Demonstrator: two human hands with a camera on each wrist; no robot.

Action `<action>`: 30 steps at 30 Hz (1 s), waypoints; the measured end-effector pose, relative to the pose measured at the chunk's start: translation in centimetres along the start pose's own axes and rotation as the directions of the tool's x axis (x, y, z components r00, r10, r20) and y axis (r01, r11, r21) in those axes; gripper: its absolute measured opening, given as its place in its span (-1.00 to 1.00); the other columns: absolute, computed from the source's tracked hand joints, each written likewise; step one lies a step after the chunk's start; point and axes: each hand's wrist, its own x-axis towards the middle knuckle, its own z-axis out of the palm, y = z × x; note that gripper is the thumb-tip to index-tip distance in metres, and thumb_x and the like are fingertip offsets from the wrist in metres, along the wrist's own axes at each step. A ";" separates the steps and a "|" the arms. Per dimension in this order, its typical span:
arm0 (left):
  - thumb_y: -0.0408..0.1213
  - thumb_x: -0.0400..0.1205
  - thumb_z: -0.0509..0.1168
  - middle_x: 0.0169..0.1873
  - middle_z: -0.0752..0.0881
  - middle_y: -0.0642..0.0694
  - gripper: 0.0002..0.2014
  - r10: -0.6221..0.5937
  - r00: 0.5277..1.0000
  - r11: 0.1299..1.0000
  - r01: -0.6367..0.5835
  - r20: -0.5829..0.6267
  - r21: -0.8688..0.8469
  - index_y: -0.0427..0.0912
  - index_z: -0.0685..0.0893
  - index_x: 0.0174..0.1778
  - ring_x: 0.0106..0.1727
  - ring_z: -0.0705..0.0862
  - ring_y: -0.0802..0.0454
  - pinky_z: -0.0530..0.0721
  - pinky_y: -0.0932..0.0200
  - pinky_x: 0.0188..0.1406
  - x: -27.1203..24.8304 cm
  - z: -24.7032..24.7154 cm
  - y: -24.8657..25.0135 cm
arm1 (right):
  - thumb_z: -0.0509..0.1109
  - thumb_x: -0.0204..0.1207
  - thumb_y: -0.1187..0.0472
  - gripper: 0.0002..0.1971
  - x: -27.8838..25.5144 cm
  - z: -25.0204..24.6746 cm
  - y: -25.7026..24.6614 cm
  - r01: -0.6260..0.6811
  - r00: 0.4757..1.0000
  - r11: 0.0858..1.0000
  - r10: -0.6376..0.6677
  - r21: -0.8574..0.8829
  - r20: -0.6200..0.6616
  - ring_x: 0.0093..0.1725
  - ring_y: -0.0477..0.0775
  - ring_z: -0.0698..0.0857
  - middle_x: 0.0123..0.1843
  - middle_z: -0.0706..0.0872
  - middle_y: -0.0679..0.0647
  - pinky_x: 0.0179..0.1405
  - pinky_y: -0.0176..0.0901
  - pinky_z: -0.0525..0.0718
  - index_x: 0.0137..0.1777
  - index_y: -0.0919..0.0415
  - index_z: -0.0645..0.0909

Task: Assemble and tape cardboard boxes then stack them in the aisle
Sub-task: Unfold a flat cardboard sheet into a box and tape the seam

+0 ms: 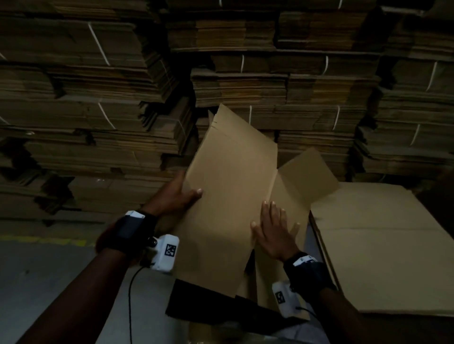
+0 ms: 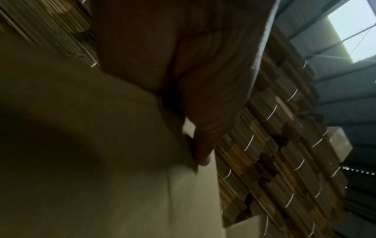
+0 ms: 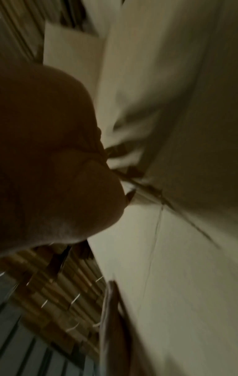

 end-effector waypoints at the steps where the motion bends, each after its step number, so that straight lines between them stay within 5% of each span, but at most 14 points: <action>1: -0.15 0.67 0.44 0.29 0.65 -0.05 -0.41 -0.014 0.998 1.000 0.015 0.054 -0.020 -0.11 0.32 0.55 0.26 0.69 -0.03 0.70 -0.08 0.25 -0.2 -0.8 0.2 | -0.31 0.55 -0.54 -0.16 0.4 0.8 -0.4 -0.006 1.000 0.999 0.005 0.053 0.020 0.78 0.32 -0.32 0.82 -0.36 0.02 0.63 0.62 -0.18 0.75 -0.22 -0.39; 5: -0.21 0.68 0.42 0.33 0.64 -0.11 -0.33 -0.137 0.980 0.972 0.161 0.145 -0.170 0.04 0.17 0.61 0.27 0.71 -0.12 0.75 -0.25 0.21 -0.6 -2.8 -3.3 | -0.11 0.72 -0.39 -0.30 1.7 3.9 -1.9 -0.051 0.987 0.995 0.038 0.080 0.156 0.79 0.34 -0.23 0.82 -0.33 -0.07 0.64 0.57 -0.13 0.77 -0.29 -0.30; 10: -0.19 0.70 0.41 0.46 0.58 -0.21 -0.29 -0.347 0.928 0.921 0.364 0.133 -0.138 0.03 0.16 0.69 0.27 0.70 -0.18 0.76 -0.19 0.18 -2.7 -3.4 -10.7 | -0.15 0.68 -0.47 -0.25 1.9 9.7 -1.5 -0.141 0.930 0.990 0.128 0.014 0.343 0.80 0.32 -0.17 0.82 -0.21 -0.08 0.70 0.44 -0.11 0.79 -0.24 -0.20; 13: -0.06 0.69 0.40 0.53 0.51 -0.27 -0.30 -0.428 0.904 0.890 0.425 -0.020 0.168 -0.09 0.27 0.71 0.45 0.56 -0.34 0.58 -0.22 0.41 -4.4 -3.4 -14.5 | -0.47 0.04 -0.85 0.26 2.6 15.6 3.7 -0.309 0.902 0.951 0.287 0.018 0.323 0.80 0.31 -0.17 0.85 -0.16 -0.02 0.65 0.53 -0.05 0.78 -0.29 -0.15; 16: -0.20 0.72 0.37 0.42 0.60 -0.27 -0.41 -0.420 0.901 0.901 0.428 0.108 -0.071 -0.02 0.29 0.64 0.35 0.64 -0.29 0.67 -0.26 0.31 -5.5 -3.2 -18.1 | -0.23 0.28 -0.79 0.13 1.4 18.0 8.0 -0.502 0.841 0.865 0.480 0.028 0.252 0.78 0.42 -0.21 0.83 -0.27 0.14 0.66 0.56 -0.10 0.79 -0.20 -0.24; 19: -0.27 0.71 0.37 0.40 0.63 -0.22 -0.44 -0.386 0.915 0.901 0.401 0.115 -0.164 0.04 0.32 0.60 0.36 0.65 -0.27 0.67 -0.28 0.32 -5.6 -2.9 -20.8 | -0.03 0.18 -0.82 0.36 -1.9 15.5 7.1 -0.630 0.774 0.774 0.618 0.061 0.139 0.77 0.48 -0.13 0.82 -0.20 0.32 0.70 0.45 -0.02 0.82 0.04 -0.26; 23: -0.13 0.68 0.44 0.35 0.70 -0.07 -0.44 -0.372 0.922 0.902 0.387 0.107 -0.191 0.17 0.39 0.56 0.32 0.70 -0.16 0.68 -0.29 0.31 -5.5 -2.0 -23.6 | 0.32 0.57 -0.40 0.10 -2.8 13.5 7.0 -0.601 0.799 0.793 0.598 0.098 0.063 0.64 0.52 0.33 0.69 0.24 0.52 0.58 0.30 0.37 0.79 0.36 -0.07; 25: -0.10 0.67 0.44 0.31 0.72 -0.03 -0.46 -0.378 0.921 0.897 0.389 0.094 -0.209 0.21 0.42 0.54 0.29 0.72 -0.12 0.69 -0.28 0.30 -5.3 -2.0 -24.0 | 0.35 0.46 -0.49 0.12 -2.8 12.9 7.9 -0.608 0.787 0.759 0.615 0.233 0.053 0.51 0.50 0.51 0.58 0.44 0.50 0.45 0.28 0.54 0.72 0.39 0.17; 27: -0.12 0.68 0.43 0.32 0.72 -0.04 -0.45 -0.378 0.920 0.889 0.393 0.106 -0.234 0.20 0.41 0.57 0.28 0.72 -0.11 0.69 -0.31 0.29 -5.0 -2.2 -24.1 | 0.32 0.29 -0.64 0.06 -3.3 11.8 8.6 -0.591 0.796 0.747 0.602 0.305 0.065 0.26 0.42 0.71 0.31 0.71 0.38 0.24 0.25 0.70 0.44 0.32 0.57; 29: -0.14 0.69 0.42 0.36 0.69 -0.08 -0.41 -0.376 0.919 0.887 0.395 0.123 -0.240 0.21 0.36 0.61 0.31 0.70 -0.16 0.69 -0.31 0.28 -4.7 -2.2 -23.1 | 0.39 0.41 -0.47 -0.30 -4.3 10.0 7.6 -0.524 0.816 0.731 0.577 0.437 0.014 0.10 0.30 0.77 0.06 0.78 0.17 0.13 0.16 0.73 0.16 0.19 0.67; 30: -0.16 0.70 0.41 0.37 0.67 -0.11 -0.41 -0.370 0.921 0.888 0.389 0.121 -0.245 0.19 0.34 0.62 0.32 0.68 -0.19 0.69 -0.28 0.27 -4.5 -2.0 -22.6 | 0.43 0.54 -0.31 -0.48 -4.8 9.2 6.9 -0.489 0.823 0.717 0.568 0.497 -0.012 0.09 0.24 0.74 0.04 0.74 0.10 0.11 0.08 0.69 0.18 0.15 0.62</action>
